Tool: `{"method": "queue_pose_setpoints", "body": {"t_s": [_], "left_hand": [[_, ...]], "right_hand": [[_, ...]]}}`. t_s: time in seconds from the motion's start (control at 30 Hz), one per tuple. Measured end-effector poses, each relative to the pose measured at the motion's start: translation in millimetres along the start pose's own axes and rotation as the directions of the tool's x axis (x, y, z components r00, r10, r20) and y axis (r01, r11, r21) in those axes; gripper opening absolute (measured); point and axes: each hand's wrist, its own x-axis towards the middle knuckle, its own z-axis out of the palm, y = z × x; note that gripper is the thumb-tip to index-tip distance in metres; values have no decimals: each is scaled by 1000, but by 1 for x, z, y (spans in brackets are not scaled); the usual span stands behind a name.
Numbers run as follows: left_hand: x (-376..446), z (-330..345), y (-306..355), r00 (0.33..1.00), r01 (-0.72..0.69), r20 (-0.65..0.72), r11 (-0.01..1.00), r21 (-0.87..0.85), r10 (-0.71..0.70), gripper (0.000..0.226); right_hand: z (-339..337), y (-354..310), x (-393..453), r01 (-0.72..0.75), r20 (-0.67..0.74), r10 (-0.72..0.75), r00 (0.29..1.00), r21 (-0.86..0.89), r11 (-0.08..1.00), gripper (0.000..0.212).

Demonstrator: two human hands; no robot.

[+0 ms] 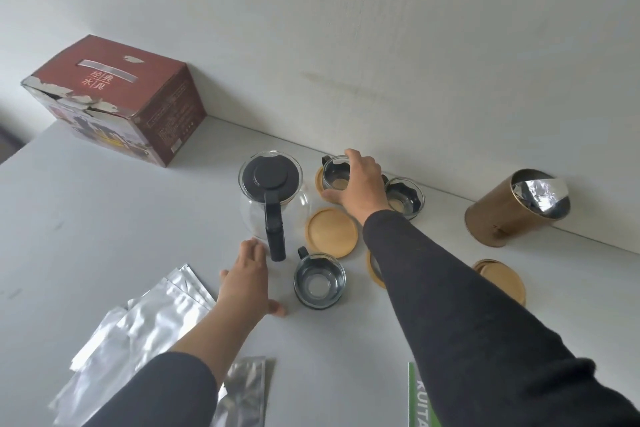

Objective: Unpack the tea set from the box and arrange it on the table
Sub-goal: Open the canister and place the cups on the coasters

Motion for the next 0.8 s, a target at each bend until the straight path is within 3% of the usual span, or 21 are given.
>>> {"method": "queue_pose_setpoints", "body": {"t_s": [0.3,0.4,0.57,0.7,0.8], "left_hand": [[1,2,-1,1000,-9,-5,1000,-21,9,104],[0,2,-1,1000,-13,-4,1000,-7,13,103],[-1,0,-1,1000,-21,7,1000,-3,21,105],[-3,-1,0,1000,-23,6,999,35,23,104],[-4,-2,0,1000,-25,3,998,50,25,104]], "right_hand": [[2,4,1,4,-2,-4,1000,-33,999,84],[3,2,-15,36,-124,-50,991,-112,993,82],[15,-8,-78,214,-323,-201,925,4,977,64],[40,-12,-142,271,-281,-262,923,-7,962,71],[56,-9,-166,211,-153,-209,966,-8,978,82]]}}
